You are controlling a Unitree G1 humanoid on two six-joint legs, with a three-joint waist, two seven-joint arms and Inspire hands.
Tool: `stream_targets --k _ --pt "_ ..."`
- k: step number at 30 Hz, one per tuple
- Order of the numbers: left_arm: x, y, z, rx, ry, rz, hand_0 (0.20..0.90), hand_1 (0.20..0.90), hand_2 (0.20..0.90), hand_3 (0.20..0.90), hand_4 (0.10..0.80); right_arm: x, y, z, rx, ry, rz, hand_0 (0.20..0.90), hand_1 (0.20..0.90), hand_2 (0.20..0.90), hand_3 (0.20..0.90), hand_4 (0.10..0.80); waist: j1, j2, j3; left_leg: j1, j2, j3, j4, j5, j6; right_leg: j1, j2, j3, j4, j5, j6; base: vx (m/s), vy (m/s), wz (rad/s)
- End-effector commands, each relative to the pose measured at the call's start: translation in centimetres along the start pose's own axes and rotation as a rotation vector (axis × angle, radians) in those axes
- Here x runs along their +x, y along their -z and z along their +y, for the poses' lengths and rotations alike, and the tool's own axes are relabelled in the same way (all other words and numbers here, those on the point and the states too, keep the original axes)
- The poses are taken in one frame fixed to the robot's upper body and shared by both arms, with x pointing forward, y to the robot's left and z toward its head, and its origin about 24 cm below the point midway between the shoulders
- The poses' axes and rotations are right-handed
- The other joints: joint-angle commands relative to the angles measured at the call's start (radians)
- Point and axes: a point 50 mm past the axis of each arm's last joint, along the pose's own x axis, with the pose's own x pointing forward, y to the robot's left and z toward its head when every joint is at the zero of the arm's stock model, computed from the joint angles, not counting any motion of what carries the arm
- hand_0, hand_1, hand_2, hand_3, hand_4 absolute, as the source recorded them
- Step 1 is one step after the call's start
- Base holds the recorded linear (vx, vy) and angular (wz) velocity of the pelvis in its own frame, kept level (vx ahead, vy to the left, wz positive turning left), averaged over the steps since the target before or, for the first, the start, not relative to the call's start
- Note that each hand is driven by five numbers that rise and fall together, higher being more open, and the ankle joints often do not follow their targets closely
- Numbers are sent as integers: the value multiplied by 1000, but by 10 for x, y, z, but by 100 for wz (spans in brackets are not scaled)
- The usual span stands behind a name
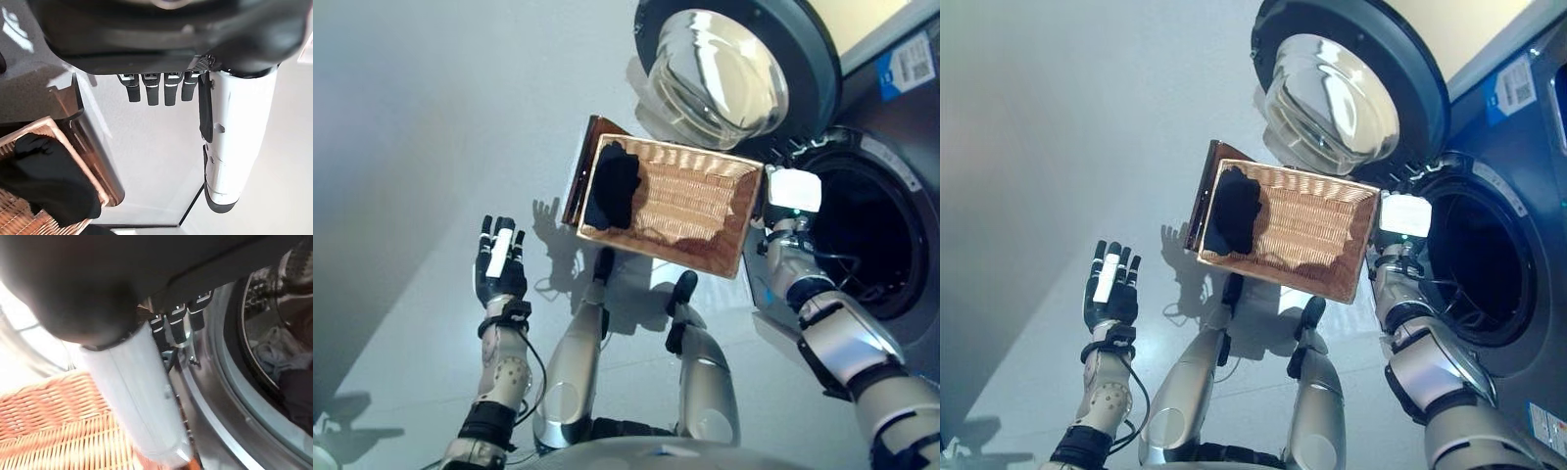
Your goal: Pick up the clothes and place them into the washing machine
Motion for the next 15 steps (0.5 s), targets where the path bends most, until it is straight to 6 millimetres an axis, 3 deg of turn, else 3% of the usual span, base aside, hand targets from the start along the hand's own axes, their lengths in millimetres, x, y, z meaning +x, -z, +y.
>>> stream_targets --k 1,8,15 --pt "1 -21 -18 49 136 -81 900 900 900 900 800 2 -103 -43 70 179 -373 900 900 900 900 800 72 12 -52 -19 -44 -8 -76 52 -18 -1 -53 -20 105 -112 51 26 -30 24" --pt "4 -20 -18 47 121 -82 900 900 900 900 800 1 -104 -43 127 180 -337 900 900 900 900 800 70 1 -60 -19 -43 -10 -61 42 -19 6 -51 -20 117 -121 47 27 -15 8" --pt "3 -17 -18 42 115 -72 900 900 900 900 800 3 -77 -28 109 123 -233 900 900 900 900 800 55 -7 -80 13 -31 3 -81 40 -19 29 -45 -12 97 -113 49 21 4 -1"
